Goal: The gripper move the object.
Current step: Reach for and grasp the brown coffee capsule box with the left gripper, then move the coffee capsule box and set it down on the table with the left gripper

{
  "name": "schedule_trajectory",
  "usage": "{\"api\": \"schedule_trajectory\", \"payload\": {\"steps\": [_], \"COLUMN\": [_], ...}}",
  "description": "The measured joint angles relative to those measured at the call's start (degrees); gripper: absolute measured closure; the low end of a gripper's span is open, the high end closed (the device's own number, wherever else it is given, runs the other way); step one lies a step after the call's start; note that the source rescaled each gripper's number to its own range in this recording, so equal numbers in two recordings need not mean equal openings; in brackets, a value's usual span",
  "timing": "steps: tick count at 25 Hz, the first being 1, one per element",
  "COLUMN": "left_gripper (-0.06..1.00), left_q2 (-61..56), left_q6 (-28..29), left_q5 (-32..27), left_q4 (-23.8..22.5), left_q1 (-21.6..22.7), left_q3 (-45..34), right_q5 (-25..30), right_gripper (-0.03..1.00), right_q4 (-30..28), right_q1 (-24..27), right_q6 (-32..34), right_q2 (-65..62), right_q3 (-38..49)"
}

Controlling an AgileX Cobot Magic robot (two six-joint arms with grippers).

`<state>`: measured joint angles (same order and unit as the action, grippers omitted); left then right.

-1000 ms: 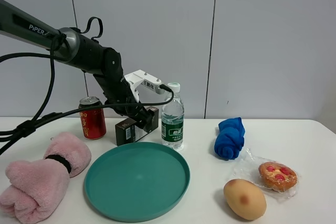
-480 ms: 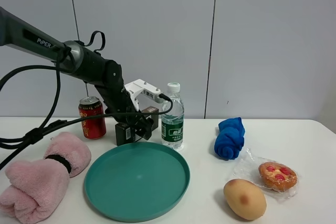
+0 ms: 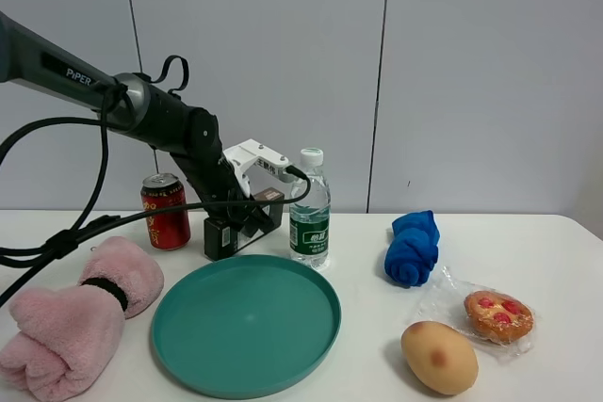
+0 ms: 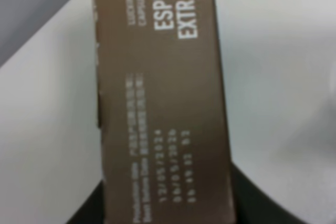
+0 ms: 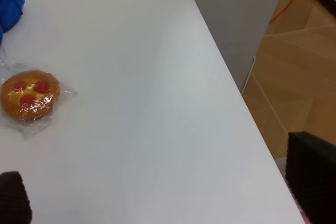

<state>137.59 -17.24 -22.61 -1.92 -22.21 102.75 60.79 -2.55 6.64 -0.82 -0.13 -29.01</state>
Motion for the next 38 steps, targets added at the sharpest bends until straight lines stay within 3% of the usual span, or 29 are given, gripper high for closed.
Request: {"api": "schedule_trajectory", "payload": {"steps": [8, 13, 18, 23, 26, 30, 38], "left_gripper": [0.93, 0.93, 0.93, 0.93, 0.93, 0.93, 0.93], "left_q2": [-3.22, -11.59, -21.61, -29.62, -31.69, -31.24, -25.04], "left_q6": [0.33, 5.42, 7.72, 10.66, 13.90, 14.72, 14.72], "left_q5": [-2.50, -3.88, -11.19, -22.22, -25.39, -26.82, -25.36], "left_q4": [-0.18, 0.16, 0.22, 1.92, 5.30, 8.99, 9.48], "left_q1": [0.47, 0.58, -0.01, -3.52, -6.19, -10.84, -17.21], "left_q3": [0.00, 0.00, 0.00, 0.00, 0.00, 0.00, 0.00], "right_q5": [0.00, 0.00, 0.00, 0.00, 0.00, 0.00, 0.00], "right_gripper": [-0.03, -0.03, -0.03, -0.03, -0.03, -0.03, -0.03], "right_q4": [0.00, 0.00, 0.00, 0.00, 0.00, 0.00, 0.00], "right_q1": [0.00, 0.00, 0.00, 0.00, 0.00, 0.00, 0.00], "right_q6": [0.00, 0.00, 0.00, 0.00, 0.00, 0.00, 0.00], "right_q2": [0.00, 0.00, 0.00, 0.00, 0.00, 0.00, 0.00], "right_q3": [0.00, 0.00, 0.00, 0.00, 0.00, 0.00, 0.00]}}
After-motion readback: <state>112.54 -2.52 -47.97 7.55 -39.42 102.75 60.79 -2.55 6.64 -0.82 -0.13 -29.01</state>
